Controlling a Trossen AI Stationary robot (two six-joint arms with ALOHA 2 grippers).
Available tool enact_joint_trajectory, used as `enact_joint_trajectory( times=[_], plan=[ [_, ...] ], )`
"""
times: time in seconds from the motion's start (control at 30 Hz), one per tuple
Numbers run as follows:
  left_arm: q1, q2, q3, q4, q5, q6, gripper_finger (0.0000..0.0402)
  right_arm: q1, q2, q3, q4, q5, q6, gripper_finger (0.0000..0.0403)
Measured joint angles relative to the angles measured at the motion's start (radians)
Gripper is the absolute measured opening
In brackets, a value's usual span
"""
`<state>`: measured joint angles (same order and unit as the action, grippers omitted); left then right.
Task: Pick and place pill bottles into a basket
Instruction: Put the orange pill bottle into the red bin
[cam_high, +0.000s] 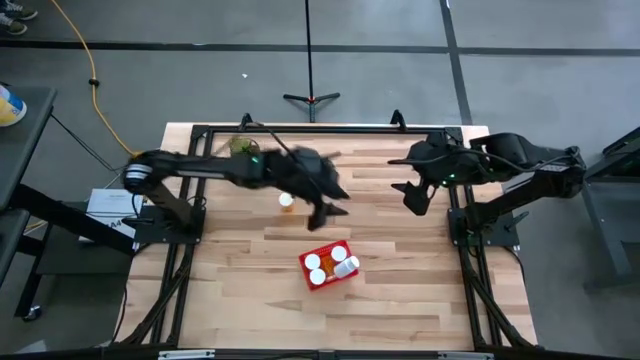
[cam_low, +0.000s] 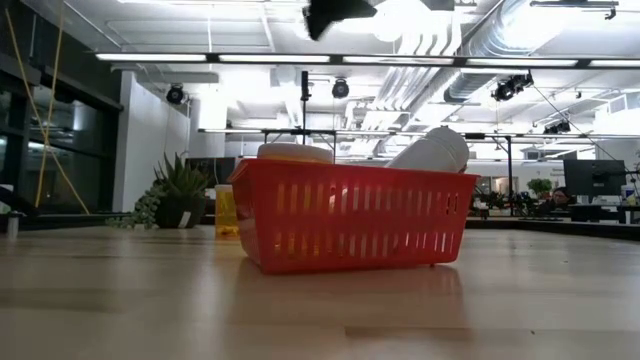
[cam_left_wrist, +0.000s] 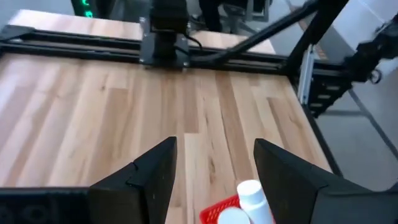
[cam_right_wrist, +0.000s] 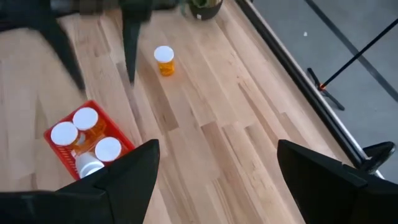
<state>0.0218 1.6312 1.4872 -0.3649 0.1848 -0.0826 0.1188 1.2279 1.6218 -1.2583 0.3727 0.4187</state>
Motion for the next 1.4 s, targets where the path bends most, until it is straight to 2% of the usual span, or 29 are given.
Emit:
enact_joint_trajectory(
  times=[0.17,0.27,0.47,0.67,0.87,1.0,1.23,1.4],
  plan=[
    [0.064,-0.158,-0.081,-0.081,0.013,0.0,0.025,0.0,-0.042,0.0,0.001,0.017,-0.01,0.0317],
    [0.065,-0.238,-0.135,-0.17,-0.028,-0.003,0.025,-0.001,-0.06,0.0,0.002,0.024,-0.028,0.0317],
    [0.063,-0.316,-0.244,-0.373,-0.069,-0.083,0.025,-0.001,-0.064,0.0,-0.01,0.019,-0.064,0.0317],
    [0.063,-0.321,-0.385,-0.449,-0.112,-0.132,0.025,-0.001,-0.064,0.0,-0.01,0.017,-0.087,0.0317],
    [0.063,-0.321,-0.505,-0.341,-0.196,-0.152,0.025,-0.001,-0.064,0.0,-0.021,0.014,-0.087,0.0317],
    [0.064,-0.315,-0.521,-0.326,-0.28,-0.149,0.025,-0.001,-0.064,0.0,-0.021,0.017,-0.082,0.0317],
    [0.064,-0.294,-0.521,-0.33,-0.324,-0.151,0.0251,-0.001,-0.064,0.0,-0.017,0.048,-0.08,0.0317],
    [0.064,-0.26,-0.521,-0.348,-0.286,-0.129,0.0266,-0.001,-0.063,0.0,-0.012,0.063,-0.079,0.0317]
  ],
)
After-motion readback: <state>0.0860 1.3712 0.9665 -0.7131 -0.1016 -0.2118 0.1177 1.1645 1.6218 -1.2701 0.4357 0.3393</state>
